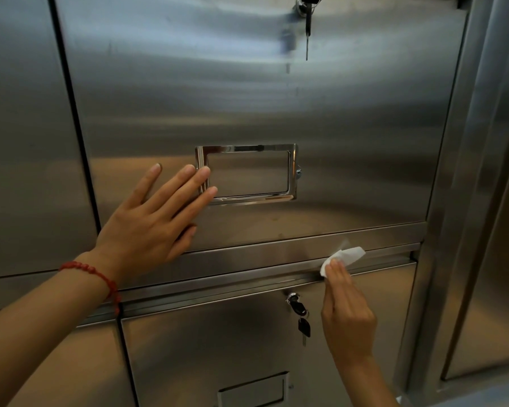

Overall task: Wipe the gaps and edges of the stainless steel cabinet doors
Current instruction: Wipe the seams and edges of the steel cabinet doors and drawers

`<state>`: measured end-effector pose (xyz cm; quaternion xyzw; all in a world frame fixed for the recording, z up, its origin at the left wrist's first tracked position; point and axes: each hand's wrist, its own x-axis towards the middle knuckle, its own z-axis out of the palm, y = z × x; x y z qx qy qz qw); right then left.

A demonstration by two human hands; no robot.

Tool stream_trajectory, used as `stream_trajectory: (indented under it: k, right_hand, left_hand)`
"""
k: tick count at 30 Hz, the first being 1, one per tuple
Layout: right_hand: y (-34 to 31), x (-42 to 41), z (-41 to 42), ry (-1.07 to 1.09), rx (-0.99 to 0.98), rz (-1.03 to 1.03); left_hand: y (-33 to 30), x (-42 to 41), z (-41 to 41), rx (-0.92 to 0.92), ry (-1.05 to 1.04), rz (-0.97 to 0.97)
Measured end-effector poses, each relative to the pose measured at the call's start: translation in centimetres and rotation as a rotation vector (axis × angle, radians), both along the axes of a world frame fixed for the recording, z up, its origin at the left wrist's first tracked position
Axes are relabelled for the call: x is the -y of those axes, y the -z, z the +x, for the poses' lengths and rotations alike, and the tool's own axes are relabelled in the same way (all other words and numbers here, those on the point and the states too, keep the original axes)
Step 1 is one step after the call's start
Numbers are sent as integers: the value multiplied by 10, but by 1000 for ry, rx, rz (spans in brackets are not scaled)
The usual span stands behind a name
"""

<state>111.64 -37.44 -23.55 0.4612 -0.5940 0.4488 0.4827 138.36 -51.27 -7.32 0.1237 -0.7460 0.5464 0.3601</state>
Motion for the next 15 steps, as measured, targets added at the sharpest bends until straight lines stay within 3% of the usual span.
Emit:
stream_trajectory:
  k: [6, 15]
  right_hand:
    - [-6, -6, -17, 48, 92, -23]
    - [-5, -6, -17, 52, 65, -7]
  left_hand:
    - [0, -3, -1, 0, 3, 4]
    - [0, -1, 0, -2, -4, -4]
